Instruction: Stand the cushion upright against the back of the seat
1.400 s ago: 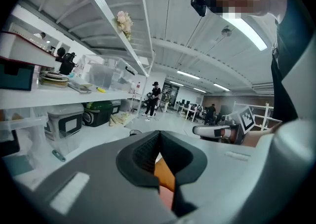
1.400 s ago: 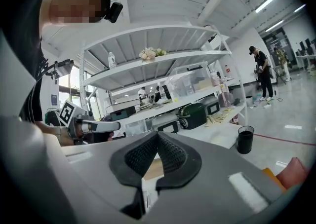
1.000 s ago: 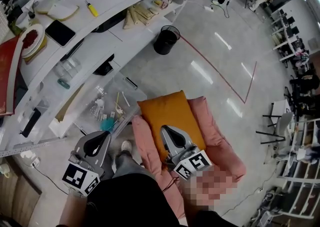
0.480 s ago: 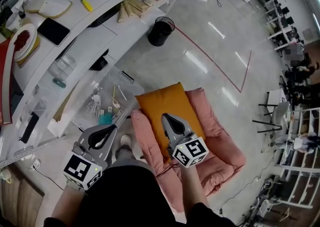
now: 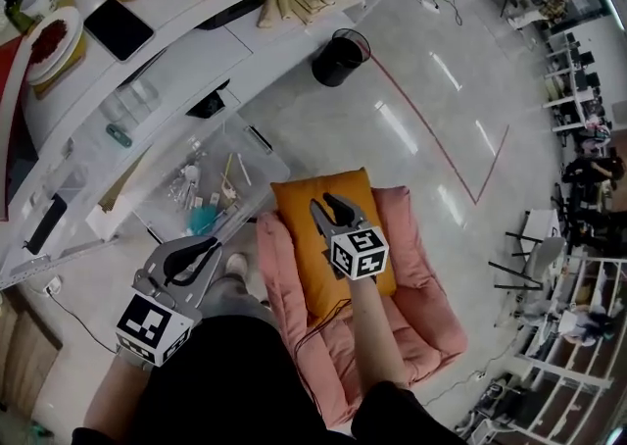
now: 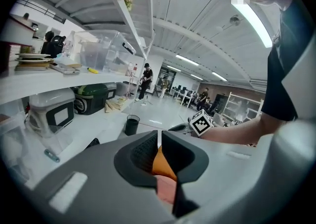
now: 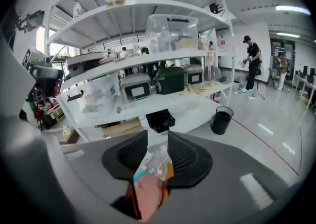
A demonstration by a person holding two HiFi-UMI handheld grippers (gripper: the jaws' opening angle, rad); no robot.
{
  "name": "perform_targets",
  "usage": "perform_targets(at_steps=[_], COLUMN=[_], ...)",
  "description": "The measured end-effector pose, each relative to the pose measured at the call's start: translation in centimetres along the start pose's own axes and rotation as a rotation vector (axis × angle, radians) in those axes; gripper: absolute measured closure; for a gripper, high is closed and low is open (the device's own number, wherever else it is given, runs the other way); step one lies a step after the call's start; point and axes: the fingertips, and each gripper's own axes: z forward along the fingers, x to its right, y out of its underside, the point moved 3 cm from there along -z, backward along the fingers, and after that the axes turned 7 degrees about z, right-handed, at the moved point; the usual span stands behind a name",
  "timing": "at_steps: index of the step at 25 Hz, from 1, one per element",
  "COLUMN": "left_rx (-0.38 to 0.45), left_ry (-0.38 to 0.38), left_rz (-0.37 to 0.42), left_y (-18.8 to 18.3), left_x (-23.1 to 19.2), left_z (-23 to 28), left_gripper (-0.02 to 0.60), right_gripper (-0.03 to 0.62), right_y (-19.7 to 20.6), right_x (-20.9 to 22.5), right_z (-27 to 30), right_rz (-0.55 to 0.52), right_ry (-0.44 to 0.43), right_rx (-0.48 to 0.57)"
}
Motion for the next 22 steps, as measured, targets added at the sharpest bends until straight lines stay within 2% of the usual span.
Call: perform_targets(at_steps=[5, 13, 14, 19, 22], left_rx=[-0.034, -0.079, -0.082, -0.109, -0.128], left_ry=[-0.080, -0.191, -0.201, -0.256, -0.274], left_rz=[-0.060, -0.165, -0.176, -0.236, -0.279], left_y=[1.3, 5.5, 6.0, 8.9, 10.8], left_x=[-1.4, -2.5, -2.6, -2.6, -2.5], left_z=[0.4, 0.4, 0.3, -0.1, -0.2], left_gripper=[0.520, 0.495, 0.492, 0.485, 0.484], right_gripper=[0.417, 0.368, 0.347, 0.328, 0.295], right_y=[4.0, 11.2, 11.9, 15.0, 16.7], right_x=[2.5, 5.7, 6.1, 8.2, 9.4], right_z=[6.5, 15.3, 16.2, 19.7, 21.5], right_rz=[-0.038, -0.171, -0.180, -0.187, -0.207], right_ry=[-0.042, -0.075, -0.076, -0.068, -0.049], right_rx=[-0.191, -0.488, -0.518, -0.642, -0.714])
